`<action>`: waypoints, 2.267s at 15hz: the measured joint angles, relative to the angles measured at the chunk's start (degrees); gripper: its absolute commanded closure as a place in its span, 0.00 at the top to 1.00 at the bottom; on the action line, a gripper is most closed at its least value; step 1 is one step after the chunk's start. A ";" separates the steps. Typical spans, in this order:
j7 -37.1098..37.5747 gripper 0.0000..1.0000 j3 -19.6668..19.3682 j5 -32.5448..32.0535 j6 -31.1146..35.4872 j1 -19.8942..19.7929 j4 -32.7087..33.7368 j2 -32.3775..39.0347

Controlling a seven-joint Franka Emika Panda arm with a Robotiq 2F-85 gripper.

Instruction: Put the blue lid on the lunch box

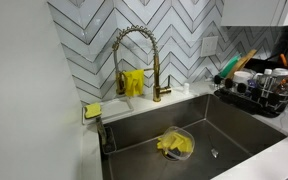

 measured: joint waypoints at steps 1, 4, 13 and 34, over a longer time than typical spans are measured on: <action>0.00 0.02 0.00 0.00 0.01 0.00 -0.02 0.06; 0.00 0.02 0.00 0.00 0.23 0.00 -0.02 0.28; 0.00 0.39 0.00 0.01 1.14 0.00 -0.01 0.77; -5.02 1.00 -0.35 -0.11 -3.06 -0.28 3.35 2.54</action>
